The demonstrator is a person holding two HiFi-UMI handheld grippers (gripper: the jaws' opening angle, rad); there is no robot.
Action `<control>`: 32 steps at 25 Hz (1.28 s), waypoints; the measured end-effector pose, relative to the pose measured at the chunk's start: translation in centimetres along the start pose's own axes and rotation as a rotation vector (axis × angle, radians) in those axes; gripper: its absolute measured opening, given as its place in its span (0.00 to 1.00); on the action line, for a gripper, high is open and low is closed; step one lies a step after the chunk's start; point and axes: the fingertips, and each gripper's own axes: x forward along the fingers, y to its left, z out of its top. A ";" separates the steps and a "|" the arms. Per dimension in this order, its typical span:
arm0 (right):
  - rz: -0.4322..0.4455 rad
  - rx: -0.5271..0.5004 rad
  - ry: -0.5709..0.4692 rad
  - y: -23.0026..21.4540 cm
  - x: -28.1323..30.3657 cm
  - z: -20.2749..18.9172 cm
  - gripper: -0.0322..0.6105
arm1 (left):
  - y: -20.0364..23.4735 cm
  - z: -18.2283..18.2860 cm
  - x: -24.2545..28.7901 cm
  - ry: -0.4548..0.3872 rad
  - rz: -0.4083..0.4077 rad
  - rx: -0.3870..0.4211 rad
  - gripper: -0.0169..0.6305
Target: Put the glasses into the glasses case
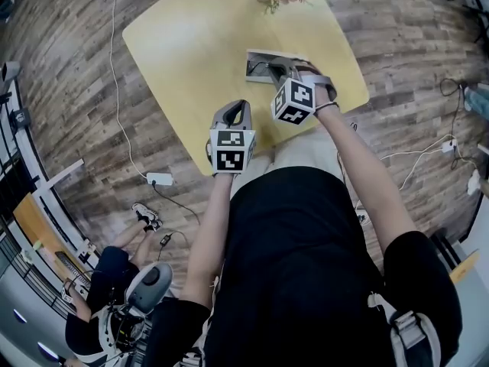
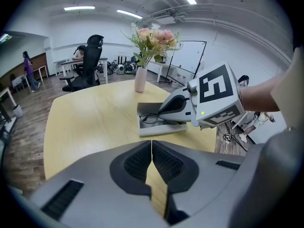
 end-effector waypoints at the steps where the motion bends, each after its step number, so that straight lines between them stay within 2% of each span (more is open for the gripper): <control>1: 0.001 -0.004 0.001 0.0 0.2 0.0 0.10 | 0.1 0.0 0.0 -0.001 0.001 -0.002 0.06; 8: -0.004 -0.054 0.020 -0.1 0.9 -0.4 0.10 | 0.4 0.0 -0.2 -0.006 0.004 -0.007 0.06; 19: 0.062 -0.089 0.024 1.1 0.9 -0.6 0.10 | 0.6 -0.1 -0.7 -0.014 0.006 -0.006 0.06; 32: 0.059 -0.089 0.039 1.1 0.4 -0.5 0.13 | 1.1 0.0 -1.3 -0.026 0.003 0.003 0.06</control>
